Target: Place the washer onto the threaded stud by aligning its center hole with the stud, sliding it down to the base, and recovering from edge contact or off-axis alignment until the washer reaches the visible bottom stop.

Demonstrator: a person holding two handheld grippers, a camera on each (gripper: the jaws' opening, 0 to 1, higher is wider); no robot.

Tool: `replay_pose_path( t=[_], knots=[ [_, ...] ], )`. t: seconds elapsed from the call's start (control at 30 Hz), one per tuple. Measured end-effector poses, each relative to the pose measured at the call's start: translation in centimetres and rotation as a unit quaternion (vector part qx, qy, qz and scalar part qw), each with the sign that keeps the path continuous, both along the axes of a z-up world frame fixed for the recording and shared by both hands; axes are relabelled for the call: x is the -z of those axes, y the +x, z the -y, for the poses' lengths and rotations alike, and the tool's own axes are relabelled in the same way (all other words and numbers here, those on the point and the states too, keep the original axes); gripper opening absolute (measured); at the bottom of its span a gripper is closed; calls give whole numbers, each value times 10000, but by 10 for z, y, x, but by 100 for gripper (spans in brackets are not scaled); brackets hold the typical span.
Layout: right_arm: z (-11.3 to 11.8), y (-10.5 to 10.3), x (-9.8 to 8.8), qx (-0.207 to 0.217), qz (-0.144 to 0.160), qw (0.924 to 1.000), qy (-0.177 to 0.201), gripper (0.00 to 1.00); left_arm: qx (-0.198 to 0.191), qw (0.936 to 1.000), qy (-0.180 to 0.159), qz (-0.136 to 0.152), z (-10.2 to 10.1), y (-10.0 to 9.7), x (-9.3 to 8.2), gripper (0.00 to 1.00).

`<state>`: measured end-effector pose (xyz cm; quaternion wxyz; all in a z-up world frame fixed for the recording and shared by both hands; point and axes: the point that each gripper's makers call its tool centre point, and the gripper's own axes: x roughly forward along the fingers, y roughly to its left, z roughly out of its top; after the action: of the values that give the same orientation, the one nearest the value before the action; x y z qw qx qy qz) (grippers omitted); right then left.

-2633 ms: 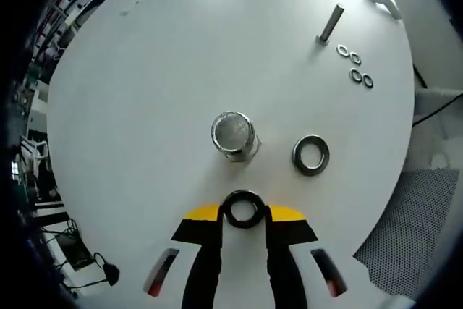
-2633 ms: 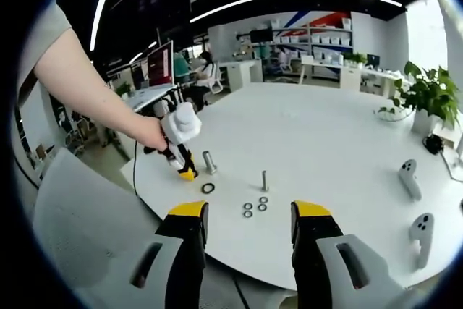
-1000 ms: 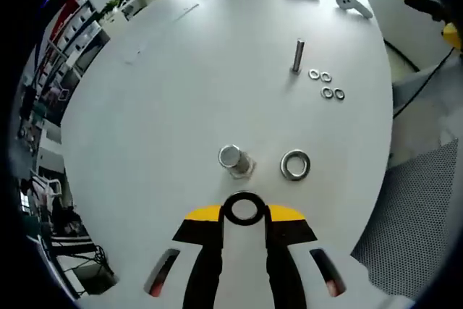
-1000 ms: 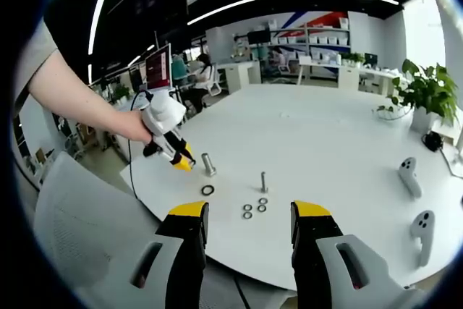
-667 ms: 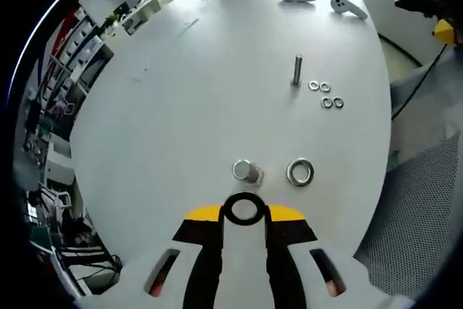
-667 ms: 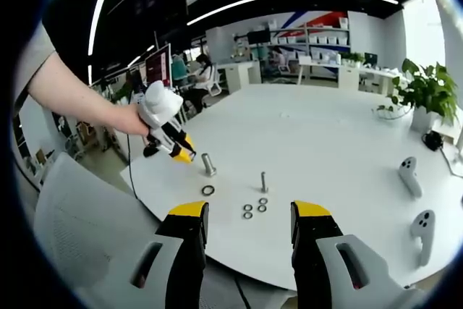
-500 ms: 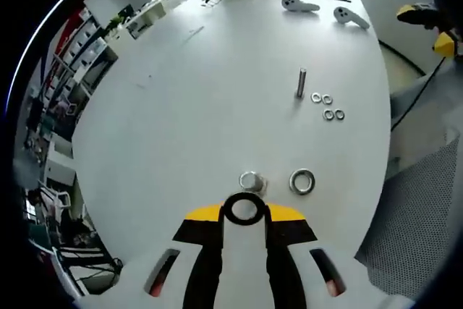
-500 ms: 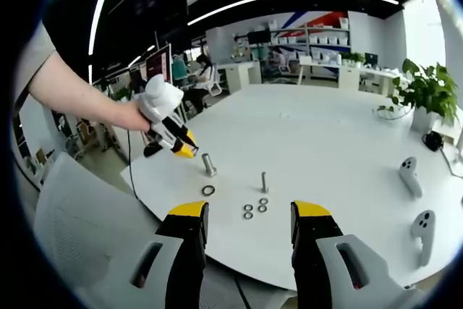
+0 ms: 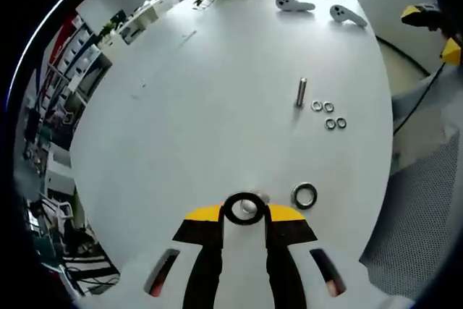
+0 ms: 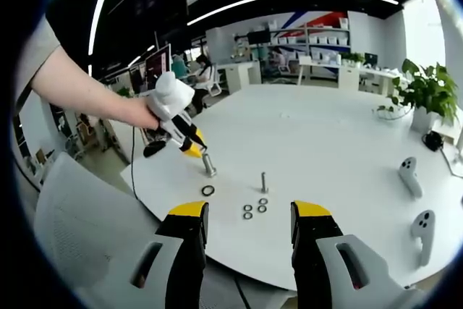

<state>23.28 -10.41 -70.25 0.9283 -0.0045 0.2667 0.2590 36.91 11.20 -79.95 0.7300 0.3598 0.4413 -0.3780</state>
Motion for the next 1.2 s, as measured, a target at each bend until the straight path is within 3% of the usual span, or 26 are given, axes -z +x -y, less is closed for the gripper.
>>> replay_pose_path(
  t=[1.03,1.2],
  knots=[
    [2,1,0,33,-24,10000,33,47,187,9983,370,-420,8,-6,29,19],
    [2,1,2,38,-57,10000,0,47,379,9969,518,-465,9,-9,37,20]
  ],
)
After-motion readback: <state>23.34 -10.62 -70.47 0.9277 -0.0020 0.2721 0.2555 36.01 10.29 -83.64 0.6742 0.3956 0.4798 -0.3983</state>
